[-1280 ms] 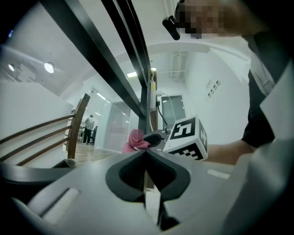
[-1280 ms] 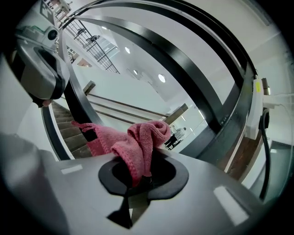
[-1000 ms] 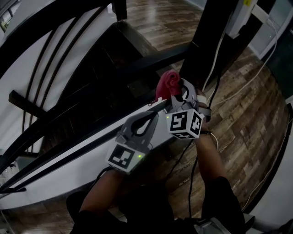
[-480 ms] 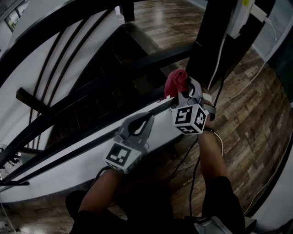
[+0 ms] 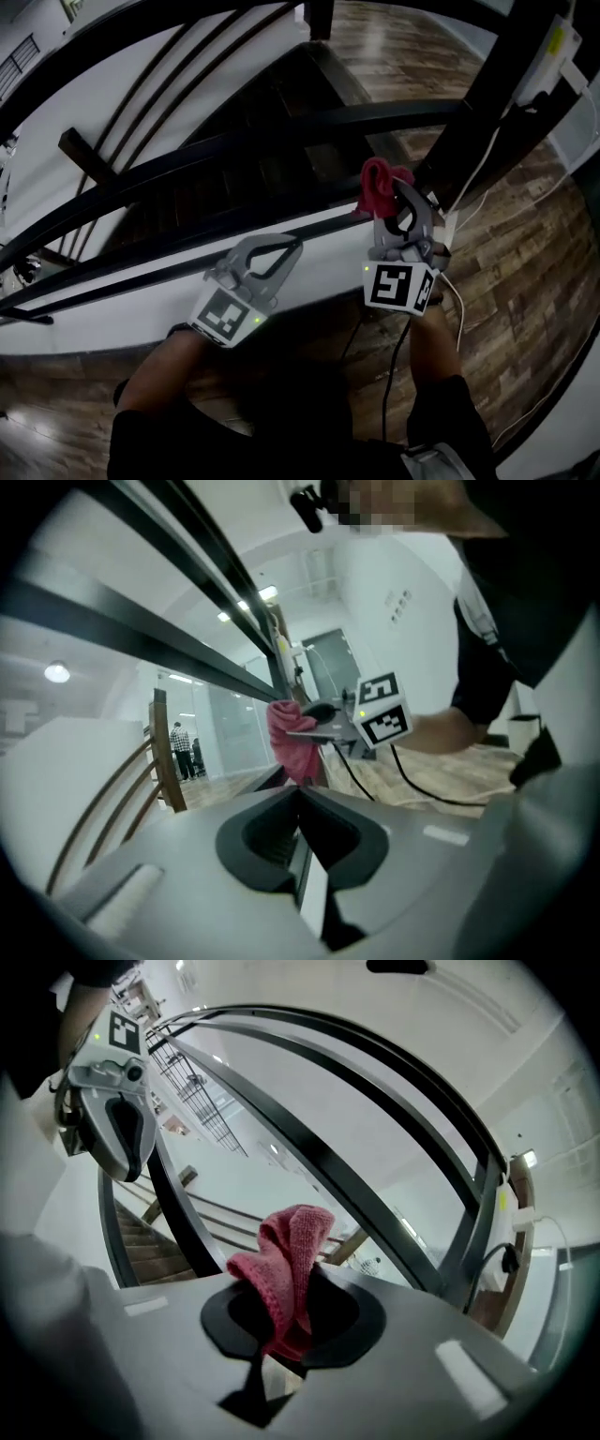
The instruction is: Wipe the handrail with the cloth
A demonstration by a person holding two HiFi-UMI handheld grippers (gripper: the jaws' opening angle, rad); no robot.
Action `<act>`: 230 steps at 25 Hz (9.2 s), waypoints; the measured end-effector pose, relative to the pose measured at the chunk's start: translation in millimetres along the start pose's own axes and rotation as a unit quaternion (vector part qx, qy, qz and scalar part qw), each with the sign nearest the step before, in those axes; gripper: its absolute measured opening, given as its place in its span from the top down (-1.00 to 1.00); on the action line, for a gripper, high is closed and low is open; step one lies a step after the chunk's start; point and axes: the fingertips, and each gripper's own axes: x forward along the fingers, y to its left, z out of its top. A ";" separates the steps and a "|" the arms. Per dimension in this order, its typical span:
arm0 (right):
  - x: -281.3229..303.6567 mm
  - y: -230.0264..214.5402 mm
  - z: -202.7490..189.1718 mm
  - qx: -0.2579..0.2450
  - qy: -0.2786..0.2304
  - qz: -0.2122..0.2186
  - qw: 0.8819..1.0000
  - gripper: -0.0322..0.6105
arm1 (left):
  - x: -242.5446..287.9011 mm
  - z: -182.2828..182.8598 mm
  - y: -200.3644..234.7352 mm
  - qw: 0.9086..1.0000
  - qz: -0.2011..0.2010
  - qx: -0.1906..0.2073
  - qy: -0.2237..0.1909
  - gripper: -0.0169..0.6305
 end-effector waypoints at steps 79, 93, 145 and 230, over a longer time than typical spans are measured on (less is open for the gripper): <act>-13.7 831.2 576.0 -0.101 -0.102 0.471 0.870 0.76 | -835.6 -325.4 129.9 0.751 0.590 -0.288 0.070 0.95; -0.6 789.1 531.5 -0.114 -0.080 0.459 0.877 0.75 | -790.3 -306.9 137.7 0.781 0.554 -0.280 0.070 0.95; 15.9 620.5 344.3 -0.239 -0.063 0.411 0.877 0.76 | -555.6 -268.2 154.2 0.888 0.384 -0.239 0.087 0.95; 42.3 275.6 -19.1 -0.134 0.013 0.411 0.902 0.76 | -86.1 -176.0 49.3 0.937 0.202 -0.212 0.188 0.95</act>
